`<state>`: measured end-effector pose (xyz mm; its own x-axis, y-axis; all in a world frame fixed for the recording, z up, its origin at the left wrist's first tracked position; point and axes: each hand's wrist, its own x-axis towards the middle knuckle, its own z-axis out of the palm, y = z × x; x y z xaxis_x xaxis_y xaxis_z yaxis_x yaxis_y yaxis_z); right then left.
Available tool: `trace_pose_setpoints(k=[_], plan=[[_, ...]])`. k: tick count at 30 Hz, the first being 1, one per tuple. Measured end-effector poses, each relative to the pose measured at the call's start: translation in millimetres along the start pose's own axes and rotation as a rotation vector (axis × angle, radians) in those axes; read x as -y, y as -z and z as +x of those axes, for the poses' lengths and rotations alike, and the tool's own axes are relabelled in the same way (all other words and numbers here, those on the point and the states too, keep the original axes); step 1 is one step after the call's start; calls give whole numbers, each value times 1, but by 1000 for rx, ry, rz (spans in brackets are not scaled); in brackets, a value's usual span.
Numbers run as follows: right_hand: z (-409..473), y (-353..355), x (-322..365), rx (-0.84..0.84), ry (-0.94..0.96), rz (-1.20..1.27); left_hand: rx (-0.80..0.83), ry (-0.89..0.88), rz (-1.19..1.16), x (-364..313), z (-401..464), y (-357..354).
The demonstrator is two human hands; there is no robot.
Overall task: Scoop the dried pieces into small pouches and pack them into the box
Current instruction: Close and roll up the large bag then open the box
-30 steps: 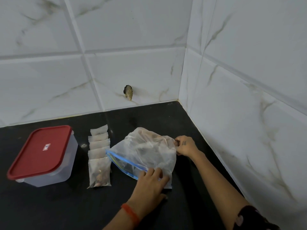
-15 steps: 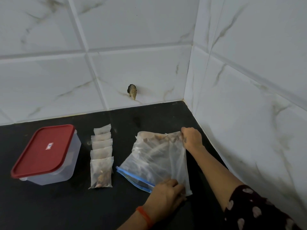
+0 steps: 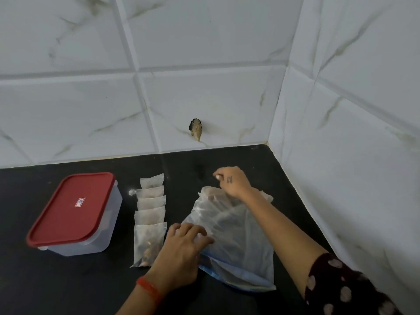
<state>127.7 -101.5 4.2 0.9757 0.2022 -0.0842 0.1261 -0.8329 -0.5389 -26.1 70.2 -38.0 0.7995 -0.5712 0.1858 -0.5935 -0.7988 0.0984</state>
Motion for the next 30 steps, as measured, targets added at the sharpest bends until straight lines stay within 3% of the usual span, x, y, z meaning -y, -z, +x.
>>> trace_pose_setpoints(k=[5,13,18,23,26,30], plan=[[30,-20,20,381,-33,-148,17,-61,-97,-2,-4,-26],[42,-26,28,567,-62,-149,34,-70,-162,-4,-6,-44],[46,-31,29,393,-8,-222,-2,-9,-264,-7,-6,-39],[61,-27,19,135,-153,-125,45,49,-404,-13,-10,-33],[58,-38,12,59,-203,-80,51,89,-418,-13,-9,-33],[48,-40,7,-5,-124,33,40,97,-388,-16,-11,-32]])
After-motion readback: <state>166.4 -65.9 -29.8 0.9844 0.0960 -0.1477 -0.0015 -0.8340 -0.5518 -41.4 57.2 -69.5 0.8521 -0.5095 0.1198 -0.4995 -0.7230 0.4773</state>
